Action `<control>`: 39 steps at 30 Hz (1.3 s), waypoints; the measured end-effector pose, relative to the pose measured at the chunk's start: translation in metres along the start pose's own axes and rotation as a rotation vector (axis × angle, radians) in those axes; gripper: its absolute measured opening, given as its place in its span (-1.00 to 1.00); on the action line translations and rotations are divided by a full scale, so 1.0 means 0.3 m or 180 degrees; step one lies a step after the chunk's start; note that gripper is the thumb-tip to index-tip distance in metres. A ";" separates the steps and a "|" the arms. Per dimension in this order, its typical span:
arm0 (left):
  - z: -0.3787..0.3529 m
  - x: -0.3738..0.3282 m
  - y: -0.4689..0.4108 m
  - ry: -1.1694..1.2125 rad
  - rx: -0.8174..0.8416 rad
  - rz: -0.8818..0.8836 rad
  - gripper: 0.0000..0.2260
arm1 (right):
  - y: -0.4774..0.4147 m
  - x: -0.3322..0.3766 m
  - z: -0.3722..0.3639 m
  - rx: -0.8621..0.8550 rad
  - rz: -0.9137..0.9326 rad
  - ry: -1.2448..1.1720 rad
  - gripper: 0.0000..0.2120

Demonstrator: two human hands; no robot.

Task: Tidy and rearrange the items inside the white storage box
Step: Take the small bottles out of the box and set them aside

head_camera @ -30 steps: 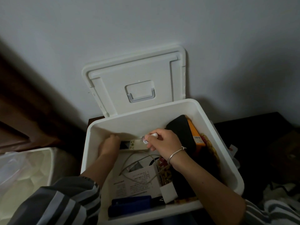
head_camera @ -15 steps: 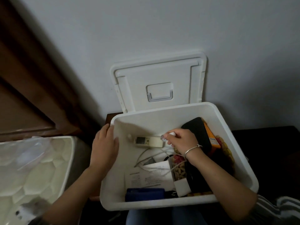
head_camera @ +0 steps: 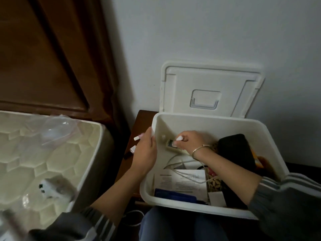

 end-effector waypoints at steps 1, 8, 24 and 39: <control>0.000 0.002 -0.001 0.0001 -0.0004 0.0015 -0.83 | -0.030 0.011 -0.038 0.0093 0.0014 0.0278 -0.90; -0.004 0.006 -0.004 0.0187 -0.0059 0.0127 -0.82 | -0.140 -0.021 -0.210 0.0271 -0.0039 0.0950 -0.76; -0.007 0.011 -0.005 0.0074 -0.0100 0.0235 -0.64 | -0.181 -0.019 -0.300 0.0378 0.0289 0.1584 -0.71; -0.015 0.023 -0.010 0.0037 -0.0085 0.0280 -0.62 | -0.163 -0.074 -0.247 -0.0214 0.0284 0.1754 -0.77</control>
Point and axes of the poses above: each hand's wrist, its own y-axis away from the middle knuckle, its own z-axis out of the back of the hand, x = y × z, the point moved 1 cm from there along -y, towards the middle knuckle, and after that the axes turned 1 degree about y, right-handed, at the moved point
